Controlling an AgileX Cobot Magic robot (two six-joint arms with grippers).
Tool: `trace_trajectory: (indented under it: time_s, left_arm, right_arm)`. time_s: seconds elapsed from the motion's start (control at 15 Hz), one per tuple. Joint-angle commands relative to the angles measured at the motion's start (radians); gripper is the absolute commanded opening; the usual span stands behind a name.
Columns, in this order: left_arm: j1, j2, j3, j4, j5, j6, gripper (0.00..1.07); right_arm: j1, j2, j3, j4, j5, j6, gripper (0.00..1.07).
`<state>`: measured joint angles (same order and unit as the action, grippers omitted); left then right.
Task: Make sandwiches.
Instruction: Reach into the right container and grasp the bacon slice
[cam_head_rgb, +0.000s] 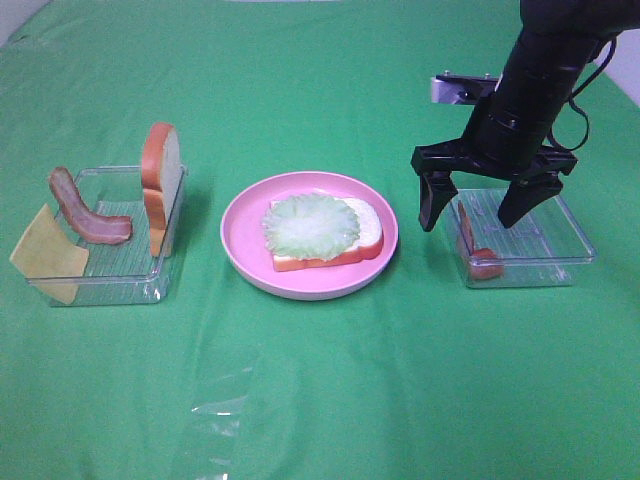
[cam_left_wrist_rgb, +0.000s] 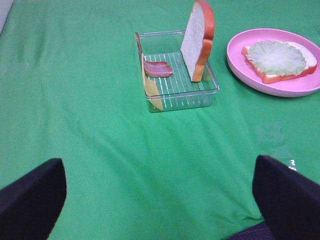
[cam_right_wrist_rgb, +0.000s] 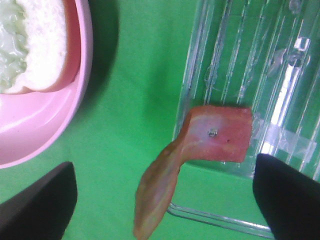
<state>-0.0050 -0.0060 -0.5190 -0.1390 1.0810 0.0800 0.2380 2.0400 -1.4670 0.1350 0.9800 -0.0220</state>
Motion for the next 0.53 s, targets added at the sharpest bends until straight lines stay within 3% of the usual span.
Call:
trace_trajectory:
  time_s: [0.07, 0.33, 0.47, 0.53]
  left_arm:
    - [0.002, -0.002, 0.001, -0.004, -0.003, -0.001, 0.93]
    - [0.002, -0.002, 0.001, -0.004, -0.003, -0.001, 0.93]
    - [0.002, -0.002, 0.001, -0.004, -0.003, -0.001, 0.93]
    - [0.002, -0.002, 0.001, -0.004, -0.003, -0.001, 0.93]
  right_arm:
    - [0.0, 0.001, 0.004, -0.009, 0.001, 0.004, 0.89]
    - [0.0, 0.002, 0.004, 0.006, 0.005, 0.002, 0.81]
    - [0.0, 0.002, 0.004, 0.011, 0.015, 0.004, 0.57]
    - [0.0, 0.002, 0.004, 0.011, 0.018, 0.004, 0.37]
